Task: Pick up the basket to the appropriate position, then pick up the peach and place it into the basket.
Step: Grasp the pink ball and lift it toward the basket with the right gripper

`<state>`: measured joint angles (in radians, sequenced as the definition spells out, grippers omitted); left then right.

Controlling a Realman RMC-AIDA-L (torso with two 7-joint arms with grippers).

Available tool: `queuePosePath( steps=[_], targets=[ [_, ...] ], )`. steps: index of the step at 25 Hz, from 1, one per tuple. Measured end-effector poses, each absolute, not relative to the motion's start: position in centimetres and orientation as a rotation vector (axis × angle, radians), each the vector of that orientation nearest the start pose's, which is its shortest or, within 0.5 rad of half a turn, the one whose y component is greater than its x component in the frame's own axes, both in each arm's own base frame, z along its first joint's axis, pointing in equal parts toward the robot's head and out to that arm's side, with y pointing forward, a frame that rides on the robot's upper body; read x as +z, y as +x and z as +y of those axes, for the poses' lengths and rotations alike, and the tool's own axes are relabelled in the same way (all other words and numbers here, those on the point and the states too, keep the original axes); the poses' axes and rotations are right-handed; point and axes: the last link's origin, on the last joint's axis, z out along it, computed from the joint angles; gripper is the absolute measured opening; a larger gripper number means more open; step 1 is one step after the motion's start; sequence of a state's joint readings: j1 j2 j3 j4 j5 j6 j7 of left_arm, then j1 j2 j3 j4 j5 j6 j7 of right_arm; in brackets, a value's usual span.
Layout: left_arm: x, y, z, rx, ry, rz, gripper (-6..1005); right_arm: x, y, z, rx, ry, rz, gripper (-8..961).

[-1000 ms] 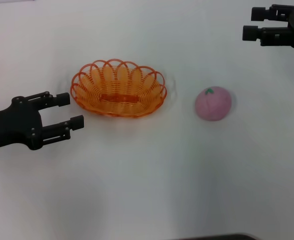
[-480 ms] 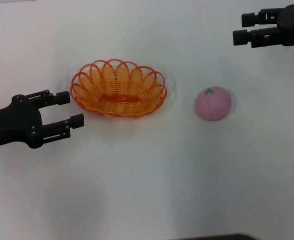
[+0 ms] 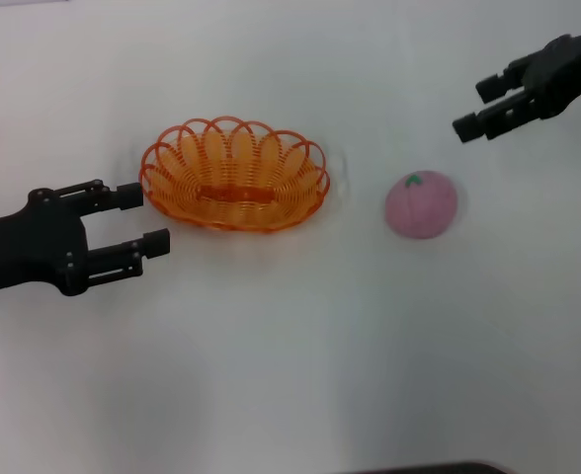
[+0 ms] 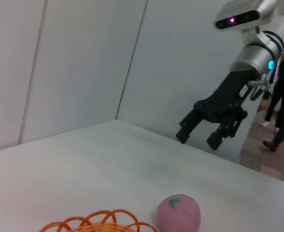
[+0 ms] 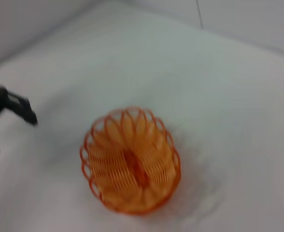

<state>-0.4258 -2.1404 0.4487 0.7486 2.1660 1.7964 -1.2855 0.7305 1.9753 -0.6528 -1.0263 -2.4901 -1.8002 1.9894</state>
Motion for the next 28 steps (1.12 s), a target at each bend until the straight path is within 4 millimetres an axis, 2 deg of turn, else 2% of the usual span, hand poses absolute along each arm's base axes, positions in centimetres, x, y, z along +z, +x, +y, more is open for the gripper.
queuePosePath(
  steps=[3,11,28],
  targets=[
    [0.8,-28.5,27.5,-0.793,-2.745,-0.623,710,7.8,21.9,37.4,-0.144,-2.798,0.94,854],
    [0.7,-28.5,27.5,-0.785,-2.751,-0.63,711,6.8,21.2,37.8,-0.325,-2.802,0.919,854],
    [0.6,-28.6,27.5,-0.78,-2.747,-0.636,710,5.3,21.1,37.9,-0.391,-2.813,0.903,855]
  ],
)
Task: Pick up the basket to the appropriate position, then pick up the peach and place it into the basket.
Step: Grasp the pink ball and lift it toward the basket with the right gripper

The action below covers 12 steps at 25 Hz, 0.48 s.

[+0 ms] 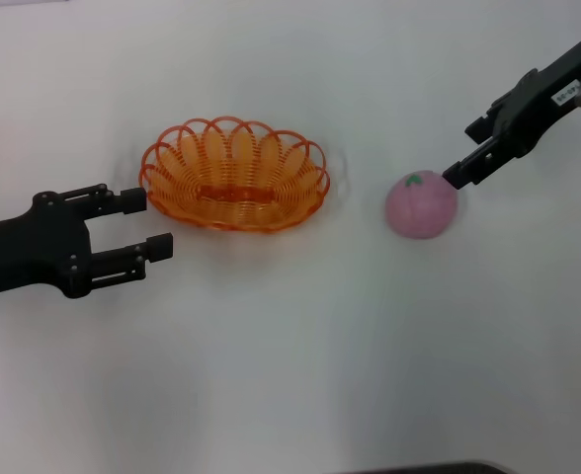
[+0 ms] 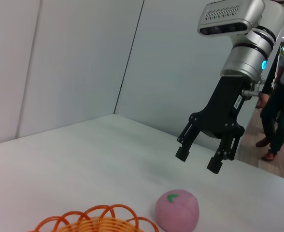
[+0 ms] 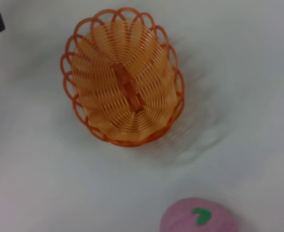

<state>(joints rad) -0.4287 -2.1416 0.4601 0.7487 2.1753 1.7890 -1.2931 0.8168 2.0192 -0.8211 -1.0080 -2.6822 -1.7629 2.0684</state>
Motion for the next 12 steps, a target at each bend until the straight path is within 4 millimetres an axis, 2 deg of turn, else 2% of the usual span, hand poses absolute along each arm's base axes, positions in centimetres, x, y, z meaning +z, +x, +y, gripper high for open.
queuePosePath(
  steps=[12],
  targets=[
    [0.2,-28.6,27.5,-0.794,-2.745,-0.656,709,0.0,22.1,38.1,-0.457,-2.82,0.899,854]
  ],
)
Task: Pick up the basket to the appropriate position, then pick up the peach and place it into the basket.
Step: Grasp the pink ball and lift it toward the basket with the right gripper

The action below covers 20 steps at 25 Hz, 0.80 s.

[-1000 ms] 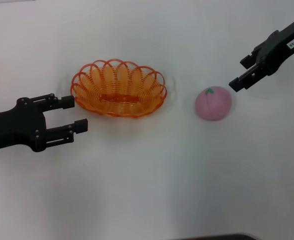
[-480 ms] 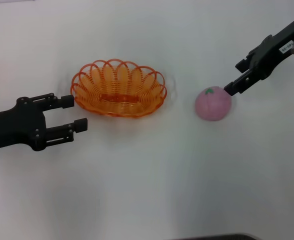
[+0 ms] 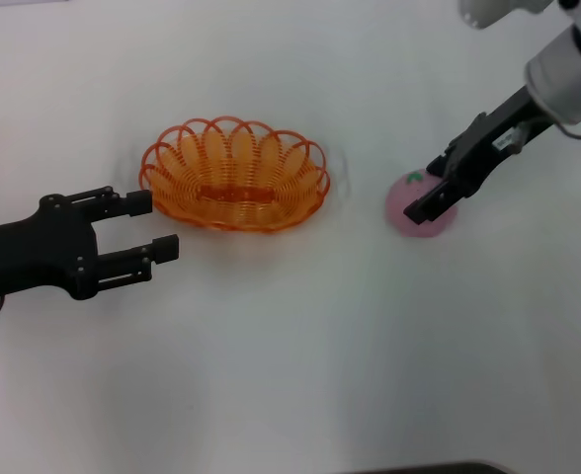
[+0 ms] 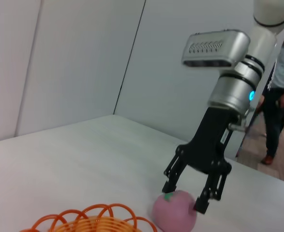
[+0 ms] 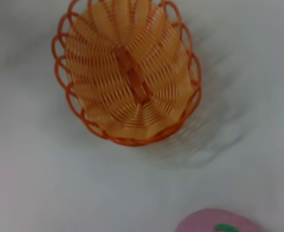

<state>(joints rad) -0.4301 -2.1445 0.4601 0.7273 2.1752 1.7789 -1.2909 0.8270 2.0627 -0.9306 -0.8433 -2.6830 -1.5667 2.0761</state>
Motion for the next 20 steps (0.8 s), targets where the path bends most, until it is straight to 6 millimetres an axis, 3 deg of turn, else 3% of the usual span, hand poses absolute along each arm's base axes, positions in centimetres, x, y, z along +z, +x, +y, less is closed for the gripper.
queuePosePath(
  steps=[20],
  targets=[
    [0.08,-28.67,27.69,-0.779,-2.737,-0.662,710,-0.4,22.86,38.25,-0.47,-2.8,0.911,854]
  ],
)
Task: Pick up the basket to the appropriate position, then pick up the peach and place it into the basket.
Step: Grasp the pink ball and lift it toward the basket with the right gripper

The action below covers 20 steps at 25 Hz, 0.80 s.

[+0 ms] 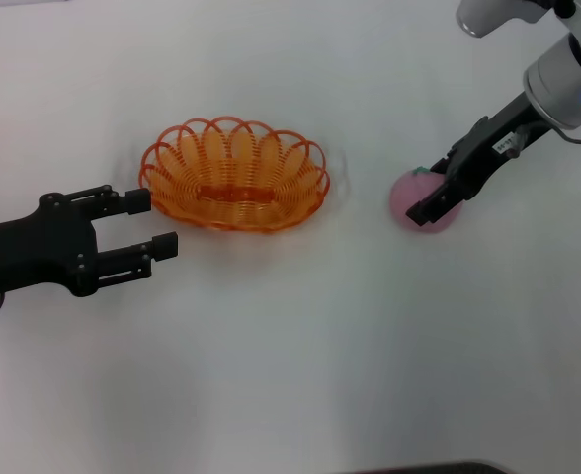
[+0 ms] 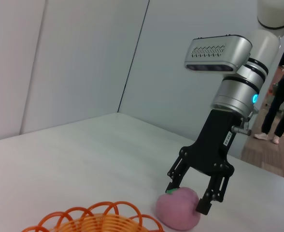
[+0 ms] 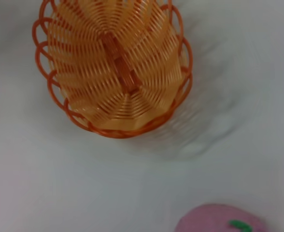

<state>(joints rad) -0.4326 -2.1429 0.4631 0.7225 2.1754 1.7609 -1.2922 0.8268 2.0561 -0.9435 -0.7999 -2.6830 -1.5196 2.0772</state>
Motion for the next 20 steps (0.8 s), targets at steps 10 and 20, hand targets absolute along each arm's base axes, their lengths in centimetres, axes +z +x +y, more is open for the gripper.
queuePosePath(
  steps=[10,20],
  targets=[
    [0.0,-28.65,27.66,-0.78,-2.739,-0.665,710,-0.48,22.76,38.19,-0.498,-2.815,0.873,700],
    [0.0,-28.73,27.57,-0.779,-2.737,-0.67,710,-0.32,22.81,38.3,-0.499,-2.808,0.872,303]
  ],
)
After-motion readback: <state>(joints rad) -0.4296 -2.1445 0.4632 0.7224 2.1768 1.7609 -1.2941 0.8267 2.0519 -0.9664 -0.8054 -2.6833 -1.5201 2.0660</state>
